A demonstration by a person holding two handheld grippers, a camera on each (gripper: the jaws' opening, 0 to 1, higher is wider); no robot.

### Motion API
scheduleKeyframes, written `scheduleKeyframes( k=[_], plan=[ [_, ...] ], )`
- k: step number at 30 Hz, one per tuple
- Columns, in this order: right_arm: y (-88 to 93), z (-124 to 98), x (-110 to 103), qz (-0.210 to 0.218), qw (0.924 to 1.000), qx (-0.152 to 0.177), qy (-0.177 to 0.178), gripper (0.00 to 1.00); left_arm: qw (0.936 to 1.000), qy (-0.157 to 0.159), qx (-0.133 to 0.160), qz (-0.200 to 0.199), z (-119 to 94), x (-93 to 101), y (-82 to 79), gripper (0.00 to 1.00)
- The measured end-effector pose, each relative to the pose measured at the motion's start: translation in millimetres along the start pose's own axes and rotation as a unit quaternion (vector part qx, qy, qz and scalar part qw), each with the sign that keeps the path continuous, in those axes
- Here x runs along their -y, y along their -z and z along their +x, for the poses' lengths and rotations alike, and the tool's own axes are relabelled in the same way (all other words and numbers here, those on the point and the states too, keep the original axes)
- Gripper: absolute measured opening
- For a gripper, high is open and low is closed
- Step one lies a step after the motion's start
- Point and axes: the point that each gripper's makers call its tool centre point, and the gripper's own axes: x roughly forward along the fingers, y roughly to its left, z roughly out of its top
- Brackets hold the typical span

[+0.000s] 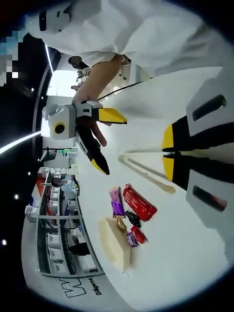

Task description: Place the target food into the container with the food tongs after gripping and lifting it, then release it inside without dropping or visibly crushing the food.

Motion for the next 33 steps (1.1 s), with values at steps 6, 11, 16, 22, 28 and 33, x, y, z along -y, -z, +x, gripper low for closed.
scheduleKeyframes(
  k=[6, 11, 16, 22, 28, 33],
  plan=[
    [1.9, -7, 7, 0.006, 0.9999, 0.003, 0.013, 0.73, 0.9998, 0.004, 0.017, -0.007, -2, 1.4, -5.5, 0.01],
    [3.5, -11, 13, 0.014, 0.9997, 0.007, 0.019, 0.73, 0.9995, 0.003, 0.030, -0.006, -5, 1.4, -9.9, 0.01],
    [5.2, -11, 14, 0.031, 0.9993, 0.017, 0.011, 0.73, 0.9985, 0.005, 0.053, -0.012, -10, 1.9, -16.9, 0.00],
    [4.3, -8, 10, 0.044, 0.9986, 0.028, -0.005, 0.72, 0.9962, 0.010, 0.084, -0.020, -15, 2.6, -28.4, 0.00],
    [-2.6, -5, 3, 0.046, 0.9976, 0.044, -0.025, 0.69, 0.9927, 0.023, 0.116, -0.022, -17, 8.7, -41.3, 0.00],
    [-14.5, -2, -11, 0.047, 0.9947, 0.069, -0.059, 0.66, 0.9879, 0.038, 0.147, -0.031, -20, 13.4, -52.7, 0.00]
  ],
)
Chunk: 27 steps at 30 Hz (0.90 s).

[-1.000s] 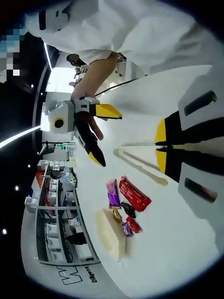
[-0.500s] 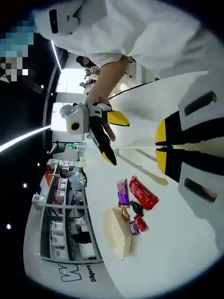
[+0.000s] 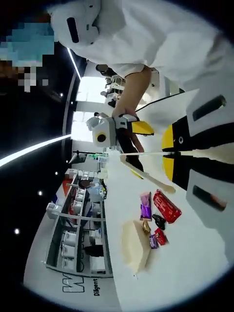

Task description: Place the target food into the container with the food tongs after gripping and lifting it, then release it inside without dropping or visibly crushing the food.

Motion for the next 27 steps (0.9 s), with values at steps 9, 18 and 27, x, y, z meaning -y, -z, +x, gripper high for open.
scheduleKeyframes(
  k=[9, 18, 27],
  plan=[
    [-18.8, 8, -22, -0.006, 0.9976, 0.042, -0.054, 0.59, 0.9986, 0.029, 0.043, -0.013, 3, 11.1, -14.7, 0.00],
    [-33.2, 11, -36, -0.010, 0.9933, 0.074, -0.088, 0.54, 0.9952, 0.055, 0.076, -0.026, 6, 20.1, -24.4, 0.01],
    [-42.2, 12, -50, -0.015, 0.9879, 0.098, -0.119, 0.44, 0.9909, 0.078, 0.102, -0.042, 7, 27.1, -29.9, 0.01]
  ],
)
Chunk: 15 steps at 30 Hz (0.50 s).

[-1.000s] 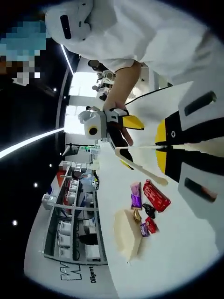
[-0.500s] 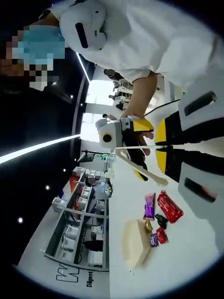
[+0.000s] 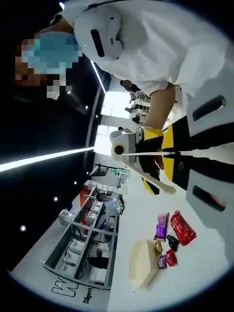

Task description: Place the target food into the container with the food tongs after gripping and lifting it, then release it inside without dropping or visibly crushing the food.

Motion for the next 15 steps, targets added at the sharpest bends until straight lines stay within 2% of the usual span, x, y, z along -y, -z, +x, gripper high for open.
scheduleKeyframes(
  k=[5, 15],
  plan=[
    [-10.4, -1, -4, 0.008, 0.9995, 0.028, -0.015, 0.37, 0.9999, 0.009, 0.007, -0.003, 2, 3.4, -1.3, 0.01],
    [-16.0, 2, -13, 0.004, 0.9984, 0.044, -0.034, 0.30, 0.9982, 0.028, 0.048, -0.021, 5, 10.1, -10.5, 0.01]
  ],
)
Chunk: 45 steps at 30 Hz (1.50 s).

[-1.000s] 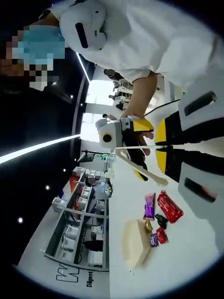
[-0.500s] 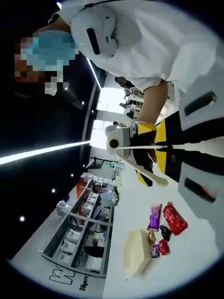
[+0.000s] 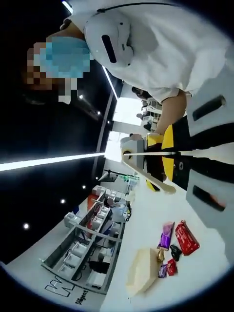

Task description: Place the target food into the container with the food tongs after gripping and lifting it, then release it inside without dropping or visibly crushing the food.

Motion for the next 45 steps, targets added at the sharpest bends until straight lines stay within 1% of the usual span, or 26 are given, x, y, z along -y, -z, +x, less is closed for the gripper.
scheduleKeyframes(
  k=[5, 16, 20, 22, 24, 26, 29, 34, 39, 42, 45],
  plan=[
    [-2.5, 0, 1, 0.005, 1.0000, 0.008, -0.002, 0.25, 0.9999, 0.006, 0.008, -0.003, 1, 2.6, -0.8, 0.01],
    [-5.6, 3, -5, 0.007, 0.9997, 0.020, -0.015, 0.25, 0.9992, 0.022, 0.029, -0.019, 2, 7.6, -2.7, 0.01],
    [-5.3, 2, -6, 0.007, 0.9996, 0.020, -0.016, 0.25, 0.9990, 0.024, 0.031, -0.022, 3, 8.2, -1.9, 0.01],
    [-5.5, 2, -7, 0.003, 0.9996, 0.023, -0.017, 0.24, 0.9989, 0.025, 0.033, -0.024, 3, 8.1, -1.5, 0.01],
    [-7.4, 2, -6, -0.011, 0.9994, 0.029, -0.012, 0.22, 0.9987, 0.023, 0.038, -0.024, 4, 7.6, -2.3, 0.01],
    [-8.5, 2, -8, -0.007, 0.9993, 0.031, -0.017, 0.21, 0.9984, 0.025, 0.042, -0.028, 4, 8.2, -3.5, 0.01],
    [-9.6, 2, -8, -0.004, 0.9994, 0.029, -0.016, 0.21, 0.9985, 0.023, 0.043, -0.025, 3, 8.9, -5.2, 0.02],
    [-8.6, 1, -10, -0.019, 0.9996, 0.017, -0.015, 0.21, 0.9987, 0.022, 0.038, -0.027, 0, 9.8, -6.1, 0.02],
    [-6.9, 0, -10, -0.018, 0.9997, 0.011, -0.014, 0.22, 0.9987, 0.022, 0.039, -0.024, -2, 9.7, -7.3, 0.02],
    [-9.9, 0, -9, -0.013, 0.9997, 0.018, -0.011, 0.23, 0.9982, 0.026, 0.047, -0.028, -2, 9.7, -9.1, 0.01],
    [-14.5, -2, -8, -0.001, 0.9993, 0.035, -0.013, 0.24, 0.9968, 0.028, 0.068, -0.032, 0, 9.1, -11.0, 0.01]
  ],
)
